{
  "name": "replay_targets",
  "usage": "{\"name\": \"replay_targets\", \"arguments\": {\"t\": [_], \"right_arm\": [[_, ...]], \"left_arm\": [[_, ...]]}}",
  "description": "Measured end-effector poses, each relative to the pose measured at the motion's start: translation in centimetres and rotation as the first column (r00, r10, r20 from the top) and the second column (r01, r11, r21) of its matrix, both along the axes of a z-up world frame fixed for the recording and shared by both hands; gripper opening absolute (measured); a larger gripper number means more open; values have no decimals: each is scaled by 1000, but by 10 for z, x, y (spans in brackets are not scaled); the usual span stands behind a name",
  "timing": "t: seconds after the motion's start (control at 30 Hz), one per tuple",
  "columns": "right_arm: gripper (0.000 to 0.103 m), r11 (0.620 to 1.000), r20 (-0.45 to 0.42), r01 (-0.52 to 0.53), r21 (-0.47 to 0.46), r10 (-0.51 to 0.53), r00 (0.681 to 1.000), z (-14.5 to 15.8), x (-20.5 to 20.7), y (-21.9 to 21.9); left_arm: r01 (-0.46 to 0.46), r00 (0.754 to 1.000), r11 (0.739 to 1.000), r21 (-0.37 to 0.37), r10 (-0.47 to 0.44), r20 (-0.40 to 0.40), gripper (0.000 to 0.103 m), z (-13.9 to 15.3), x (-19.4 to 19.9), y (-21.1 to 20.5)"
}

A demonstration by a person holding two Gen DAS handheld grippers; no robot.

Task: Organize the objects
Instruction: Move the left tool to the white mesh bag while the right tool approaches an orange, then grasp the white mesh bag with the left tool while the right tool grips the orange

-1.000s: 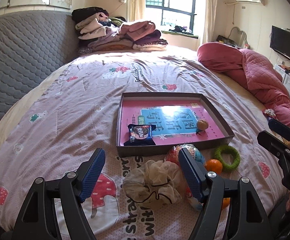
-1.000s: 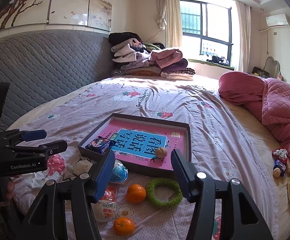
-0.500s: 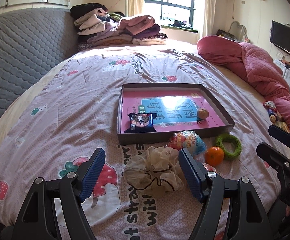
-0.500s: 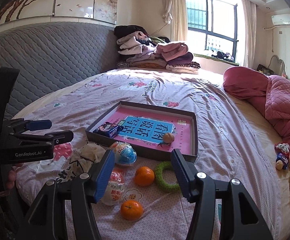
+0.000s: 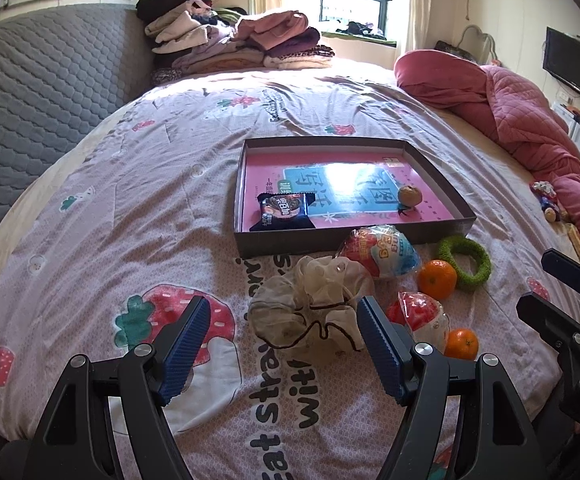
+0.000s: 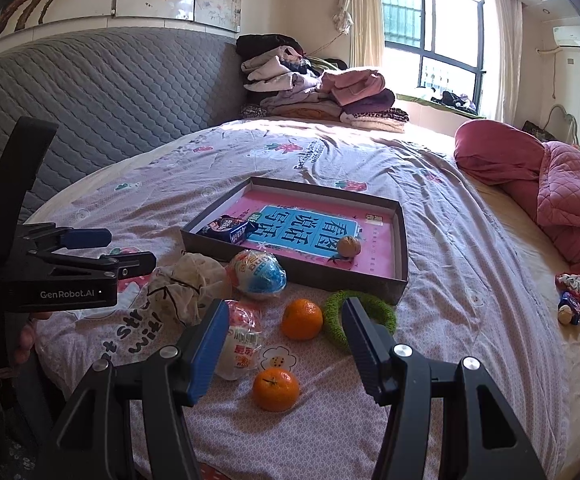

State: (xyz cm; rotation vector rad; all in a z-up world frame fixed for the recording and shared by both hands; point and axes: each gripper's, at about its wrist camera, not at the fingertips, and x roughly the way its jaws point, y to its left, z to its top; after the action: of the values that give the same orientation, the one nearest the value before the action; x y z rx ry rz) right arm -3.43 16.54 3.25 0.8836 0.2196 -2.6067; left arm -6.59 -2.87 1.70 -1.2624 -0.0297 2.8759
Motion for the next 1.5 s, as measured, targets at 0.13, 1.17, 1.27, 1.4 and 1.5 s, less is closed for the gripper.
{"name": "replay_targets", "arguments": {"t": [0.13,1.17,1.27,1.4,1.5], "right_arm": [[58,1000,17,-4,4,4,1000,-5,2,0],[58,998,172,-17,60,6,985,-61,-1,-4],[58,998,179,-13,62,1,984,-65,-3,-4],[58,998,180,-18,64,6,984,-67,-4,-4],[58,997,187,-21,68,8,982,-71,-5,-4]], "left_arm": [[5,1000,1000,1,-5,15,77,-4,1,1],[7,993,1000,3,-7,120,77,-38,-9,-2],[2,992,1000,17,-4,128,77,-40,-13,-2],[-3,992,1000,8,2,127,77,-44,-21,-1],[-5,990,1000,-3,5,139,77,-50,-27,-1]]}}
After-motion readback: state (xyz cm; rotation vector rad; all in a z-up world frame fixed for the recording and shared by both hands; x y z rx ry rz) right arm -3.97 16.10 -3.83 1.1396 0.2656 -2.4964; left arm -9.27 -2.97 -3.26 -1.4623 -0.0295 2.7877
